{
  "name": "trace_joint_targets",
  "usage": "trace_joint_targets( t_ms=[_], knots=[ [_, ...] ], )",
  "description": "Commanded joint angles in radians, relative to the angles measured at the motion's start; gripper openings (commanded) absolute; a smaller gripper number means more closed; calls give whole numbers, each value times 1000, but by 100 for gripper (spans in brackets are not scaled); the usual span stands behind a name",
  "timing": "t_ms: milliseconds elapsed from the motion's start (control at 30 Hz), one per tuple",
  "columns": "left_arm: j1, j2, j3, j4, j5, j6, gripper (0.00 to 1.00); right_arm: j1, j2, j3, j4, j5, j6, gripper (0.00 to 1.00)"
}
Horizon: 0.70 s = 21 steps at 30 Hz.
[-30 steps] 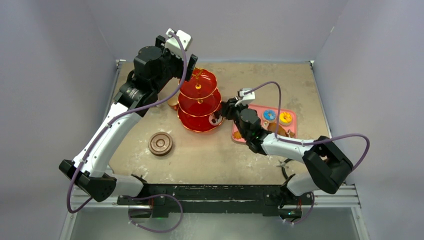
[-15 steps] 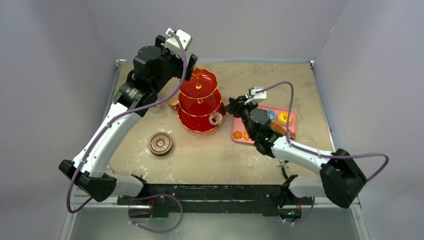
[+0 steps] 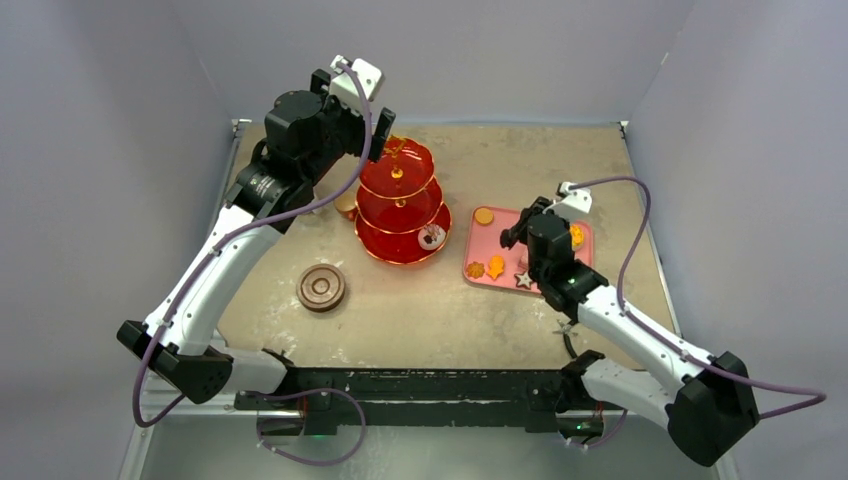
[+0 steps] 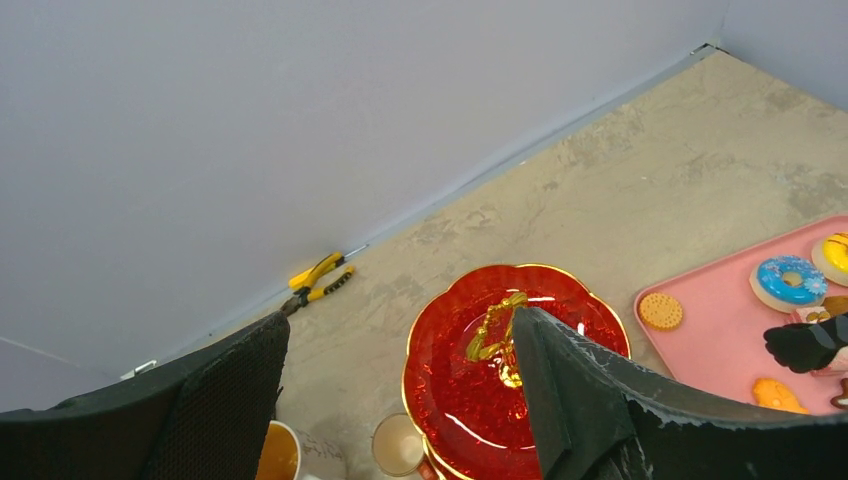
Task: Serve the afternoon tea
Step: Pick up the desert from the tray.
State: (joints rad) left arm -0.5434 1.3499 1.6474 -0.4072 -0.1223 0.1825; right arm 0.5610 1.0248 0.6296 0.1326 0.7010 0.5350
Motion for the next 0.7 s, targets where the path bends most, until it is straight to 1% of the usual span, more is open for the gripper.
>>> trace_joint_targets(
  t_ms=[0, 200, 467, 600, 667],
  knots=[
    [7, -8, 42, 12, 19, -19, 81, 2, -52, 18, -206, 109, 119, 36],
    [7, -9, 34, 13, 23, -25, 81, 1, -83, 5, -220, 141, 124, 35],
    [7, -8, 38, 11, 25, -24, 81, 2, -98, 13, -261, 222, 118, 34],
    [8, -8, 38, 11, 27, -25, 81, 1, -99, 31, -290, 259, 119, 38],
    [7, -8, 38, 11, 28, -25, 81, 1, -101, 34, -293, 265, 118, 42]
  ],
)
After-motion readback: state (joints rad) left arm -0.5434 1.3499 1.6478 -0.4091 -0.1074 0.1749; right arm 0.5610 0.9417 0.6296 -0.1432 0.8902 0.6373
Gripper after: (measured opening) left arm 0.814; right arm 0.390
